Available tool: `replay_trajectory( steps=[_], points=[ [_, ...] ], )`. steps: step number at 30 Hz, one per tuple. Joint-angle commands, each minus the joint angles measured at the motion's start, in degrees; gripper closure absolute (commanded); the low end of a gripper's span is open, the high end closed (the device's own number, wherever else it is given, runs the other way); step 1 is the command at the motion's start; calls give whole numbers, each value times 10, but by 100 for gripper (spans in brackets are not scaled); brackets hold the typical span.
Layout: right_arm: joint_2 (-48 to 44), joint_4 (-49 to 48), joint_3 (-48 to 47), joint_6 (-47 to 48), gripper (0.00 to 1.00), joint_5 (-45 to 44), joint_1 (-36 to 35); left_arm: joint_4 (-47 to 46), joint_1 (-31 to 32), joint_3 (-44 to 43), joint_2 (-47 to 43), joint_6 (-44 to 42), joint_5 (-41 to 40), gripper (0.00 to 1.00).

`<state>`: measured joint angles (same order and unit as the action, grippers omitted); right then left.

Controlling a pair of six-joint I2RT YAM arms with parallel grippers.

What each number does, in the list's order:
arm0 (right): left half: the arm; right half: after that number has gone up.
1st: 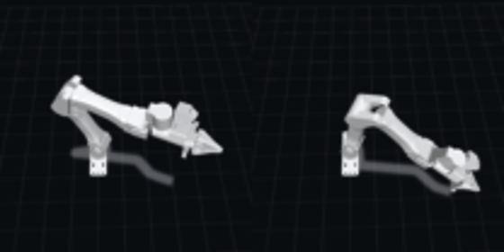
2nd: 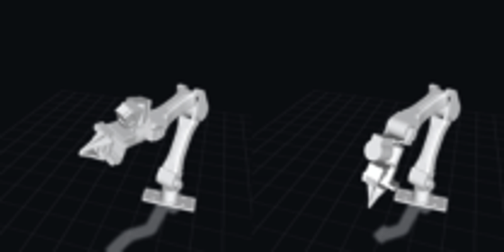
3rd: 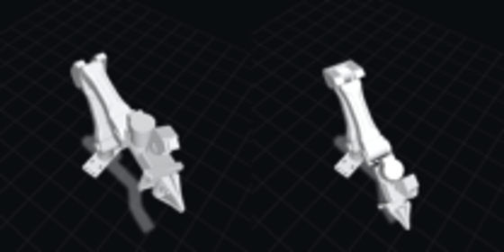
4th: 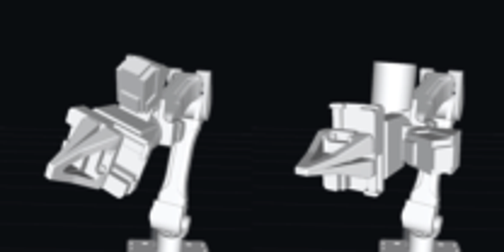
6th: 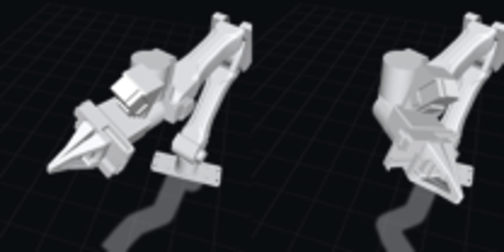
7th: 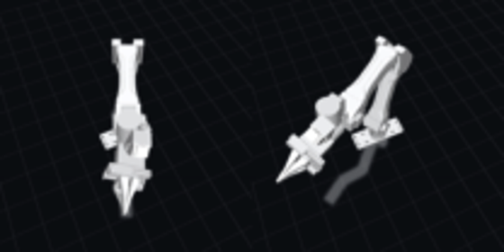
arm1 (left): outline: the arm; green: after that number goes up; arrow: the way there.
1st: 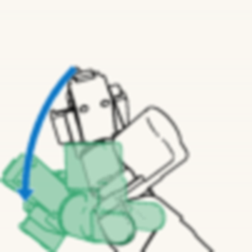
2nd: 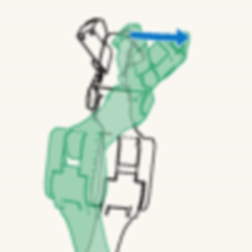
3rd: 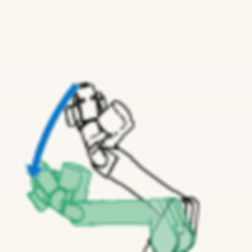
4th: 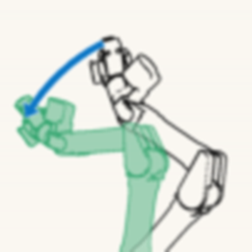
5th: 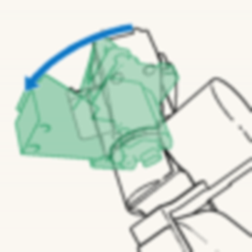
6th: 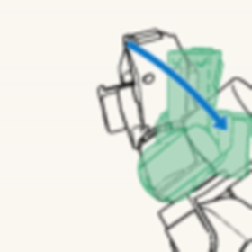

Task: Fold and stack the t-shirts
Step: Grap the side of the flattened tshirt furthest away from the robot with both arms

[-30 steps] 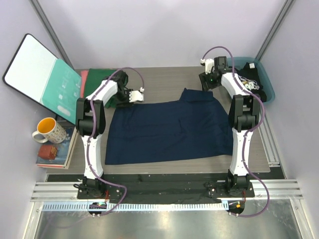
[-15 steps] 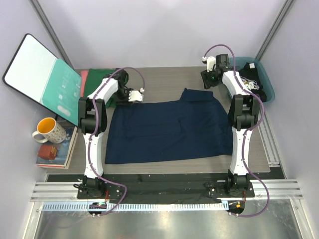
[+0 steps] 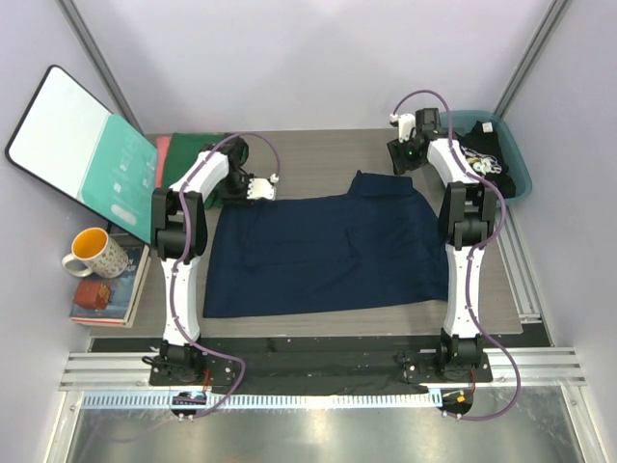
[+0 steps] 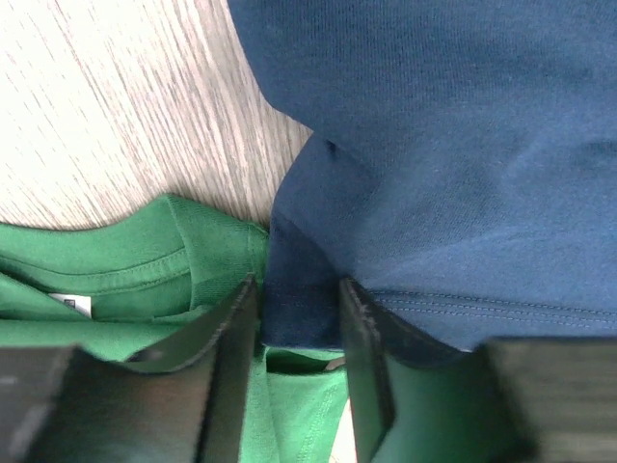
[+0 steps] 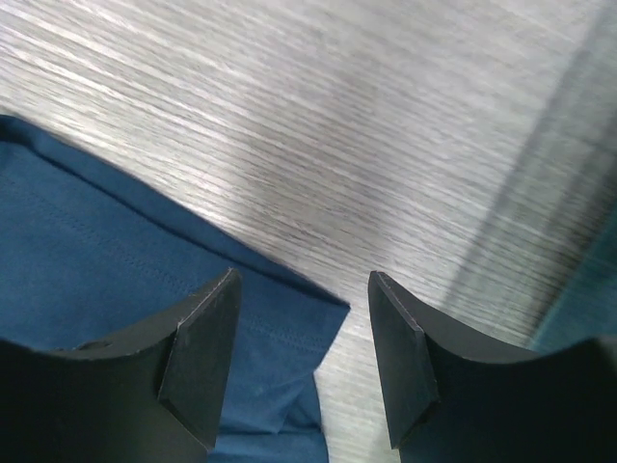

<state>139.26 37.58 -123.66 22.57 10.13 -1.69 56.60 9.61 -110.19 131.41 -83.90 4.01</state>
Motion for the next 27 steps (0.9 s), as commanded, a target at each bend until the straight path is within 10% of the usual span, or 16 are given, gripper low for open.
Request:
replay_trajectory(
  steps=[1, 27],
  points=[
    [20, -3, -27, 6, 39, -5, 1, 5, -5, -16, -11, -6, -15, 62],
    [-80, 43, 69, -46, 37, 65, 42, -8, -5, -11, -13, -4, -13, 70]
  ],
)
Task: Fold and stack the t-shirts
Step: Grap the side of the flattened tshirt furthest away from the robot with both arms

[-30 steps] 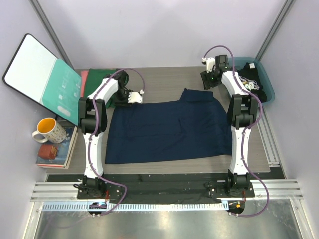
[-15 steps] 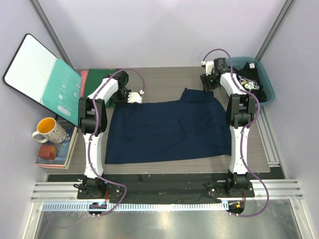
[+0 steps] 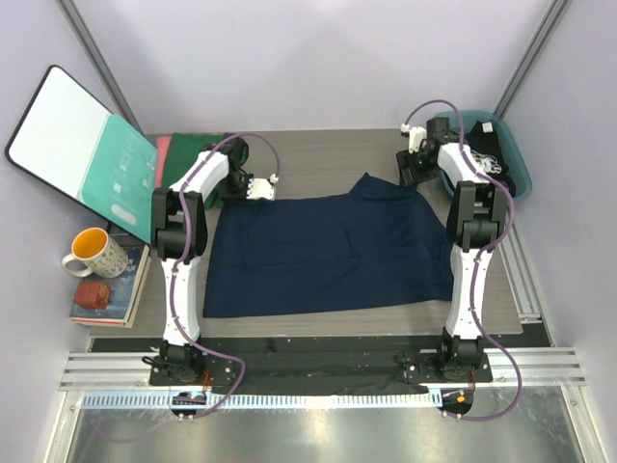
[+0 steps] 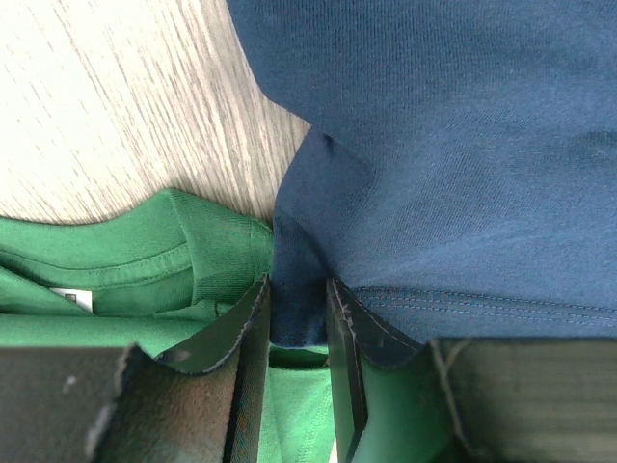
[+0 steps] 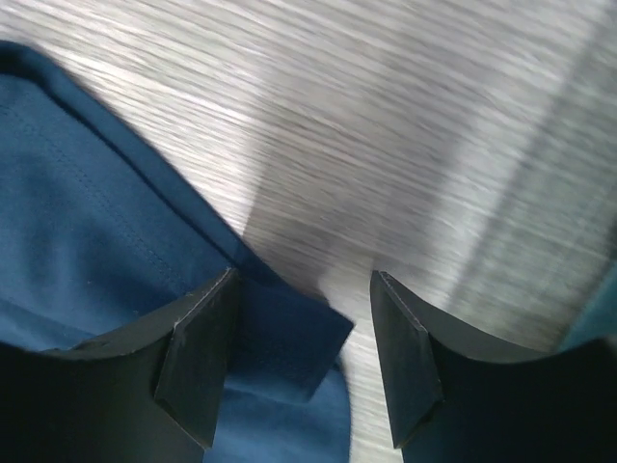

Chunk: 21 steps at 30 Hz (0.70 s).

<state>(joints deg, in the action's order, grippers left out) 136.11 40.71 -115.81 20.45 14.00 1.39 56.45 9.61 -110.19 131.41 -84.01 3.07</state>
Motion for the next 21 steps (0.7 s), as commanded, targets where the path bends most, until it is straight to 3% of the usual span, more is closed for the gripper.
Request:
replay_trajectory(
  steps=[1, 4, 7, 8, 12, 14, 16, 17, 18, 21],
  points=[
    [-49, 10, -10, -27, 38, 23, 12, -6, -4, -11, -13, -3, -3, 70],
    [-52, 12, -4, -27, 40, 18, 12, -8, -4, -10, -13, -3, -3, 70],
    [-52, 14, 0, -29, 59, 26, 12, -9, -5, -7, -13, -2, -1, 70],
    [-52, 14, 0, -30, 73, 30, 12, -10, -5, -6, -14, 0, -2, 70],
    [-52, 18, -6, -30, 96, 43, 12, -17, -4, 2, -15, -2, -4, 70],
    [-52, 17, -9, -30, 99, 46, 12, -20, -5, 2, -15, -2, -3, 70],
    [-50, 18, -17, -29, 99, 46, 11, -23, -5, 2, -15, -3, -1, 77],
    [-49, 18, -20, -28, 99, 45, 11, -23, -4, 2, -14, -2, -1, 83],
    [-48, 17, -29, -24, 99, 45, 8, -24, -4, 2, -14, 0, -2, 97],
    [-44, 18, -53, -17, 99, 44, 2, -42, 0, 2, -14, 19, -2, 100]
  ],
)
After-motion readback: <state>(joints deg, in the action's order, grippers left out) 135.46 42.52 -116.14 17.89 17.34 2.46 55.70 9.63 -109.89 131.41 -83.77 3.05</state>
